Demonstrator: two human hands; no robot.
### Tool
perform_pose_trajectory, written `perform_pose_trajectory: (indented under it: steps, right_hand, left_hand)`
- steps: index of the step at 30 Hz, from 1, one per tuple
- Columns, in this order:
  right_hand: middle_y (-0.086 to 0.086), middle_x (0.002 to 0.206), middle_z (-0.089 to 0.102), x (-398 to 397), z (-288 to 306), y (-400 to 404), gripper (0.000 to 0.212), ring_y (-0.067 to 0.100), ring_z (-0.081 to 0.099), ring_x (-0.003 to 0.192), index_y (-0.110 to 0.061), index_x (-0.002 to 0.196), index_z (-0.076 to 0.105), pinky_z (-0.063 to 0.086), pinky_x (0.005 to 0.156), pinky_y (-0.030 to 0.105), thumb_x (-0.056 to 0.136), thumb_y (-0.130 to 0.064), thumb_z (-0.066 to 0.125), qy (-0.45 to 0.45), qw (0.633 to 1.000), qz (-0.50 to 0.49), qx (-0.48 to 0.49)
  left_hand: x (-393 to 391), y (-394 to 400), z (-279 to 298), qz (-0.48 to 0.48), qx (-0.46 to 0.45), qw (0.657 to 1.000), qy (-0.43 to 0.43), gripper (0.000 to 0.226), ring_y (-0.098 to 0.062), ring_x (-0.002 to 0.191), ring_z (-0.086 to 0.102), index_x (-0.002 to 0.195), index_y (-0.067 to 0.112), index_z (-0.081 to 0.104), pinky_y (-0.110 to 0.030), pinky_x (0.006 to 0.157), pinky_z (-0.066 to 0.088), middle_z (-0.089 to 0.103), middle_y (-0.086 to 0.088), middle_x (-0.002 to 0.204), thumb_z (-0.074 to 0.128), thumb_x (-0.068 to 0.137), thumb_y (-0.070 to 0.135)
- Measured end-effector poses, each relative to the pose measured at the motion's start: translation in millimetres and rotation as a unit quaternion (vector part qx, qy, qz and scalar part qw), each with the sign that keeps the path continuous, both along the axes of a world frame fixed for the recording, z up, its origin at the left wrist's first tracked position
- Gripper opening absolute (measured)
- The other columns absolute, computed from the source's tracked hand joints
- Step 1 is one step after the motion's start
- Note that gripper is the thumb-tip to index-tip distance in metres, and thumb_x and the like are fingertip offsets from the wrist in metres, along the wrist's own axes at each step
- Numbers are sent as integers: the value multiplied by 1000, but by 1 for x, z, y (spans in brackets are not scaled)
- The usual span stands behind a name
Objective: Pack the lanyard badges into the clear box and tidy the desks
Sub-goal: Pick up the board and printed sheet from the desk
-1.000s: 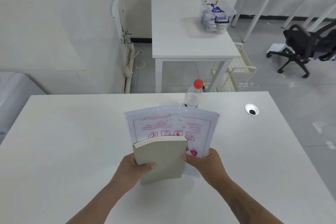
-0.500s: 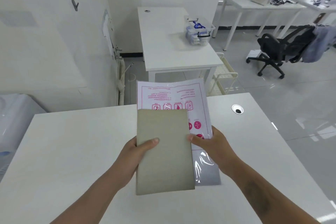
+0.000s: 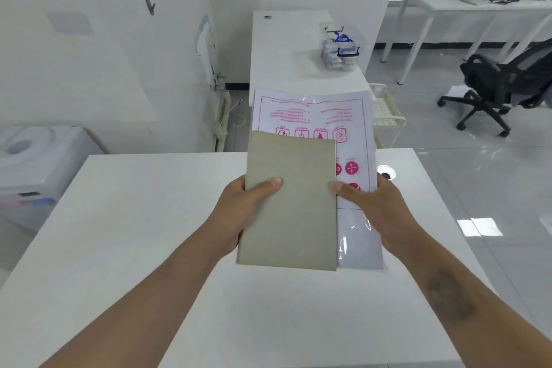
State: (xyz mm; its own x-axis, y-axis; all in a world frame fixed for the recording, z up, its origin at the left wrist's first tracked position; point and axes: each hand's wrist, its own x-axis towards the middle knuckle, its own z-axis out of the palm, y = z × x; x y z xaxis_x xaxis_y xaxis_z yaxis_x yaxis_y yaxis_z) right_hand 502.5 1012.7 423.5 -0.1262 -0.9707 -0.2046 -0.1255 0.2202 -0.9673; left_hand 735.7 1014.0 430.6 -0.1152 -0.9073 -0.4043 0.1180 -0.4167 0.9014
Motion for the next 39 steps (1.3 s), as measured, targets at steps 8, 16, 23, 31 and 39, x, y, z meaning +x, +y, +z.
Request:
perform_pose_trajectory:
  steps: [8, 16, 23, 31, 39]
  right_hand:
    - [-5, 92, 76, -60, 36, 13, 31, 13, 72, 89, -23, 103, 70, 54, 75, 22, 75, -30, 83, 5, 997, 71, -15]
    - [-9, 97, 75, -72, 79, 2, 38, 9, 71, 94, -25, 106, 69, 53, 83, 23, 72, -28, 85, -13, 996, 67, -59]
    - [-12, 97, 75, -97, 90, -3, 43, 8, 70, 94, -27, 109, 68, 53, 83, 23, 70, -30, 87, 0, 997, 34, -74]
    - [-16, 90, 75, -181, 75, -14, 31, 9, 70, 89, -29, 100, 69, 54, 78, 25, 73, -32, 84, 12, 998, 52, -46]
    - [-9, 89, 76, -309, 64, -38, 31, 18, 71, 89, -26, 97, 71, 57, 86, 37, 71, -32, 85, 16, 995, 93, -17]
  left_hand:
    - [-62, 38, 27, 54, -11, 998, 22, 33, -32, 99, 72, 117, 10, 67, -47, 88, 57, 75, -10, 108, 69, 88, 27]
    - [-73, 24, 78, 31, -43, 998, 35, 31, -29, 97, 73, 115, 12, 69, -41, 82, 58, 75, -8, 107, 69, 88, 26]
    - [-99, 12, 91, 21, -48, 998, 39, 30, -29, 93, 74, 113, 11, 70, -37, 72, 60, 76, -8, 103, 70, 87, 26]
    - [-185, 5, 73, 33, -27, 998, 38, 29, -28, 95, 73, 115, 13, 69, -36, 74, 60, 75, -7, 107, 68, 89, 25]
    - [-315, 1, 62, 88, -1, 995, 42, 26, -29, 95, 73, 111, 13, 71, -39, 80, 60, 76, -9, 105, 68, 88, 25]
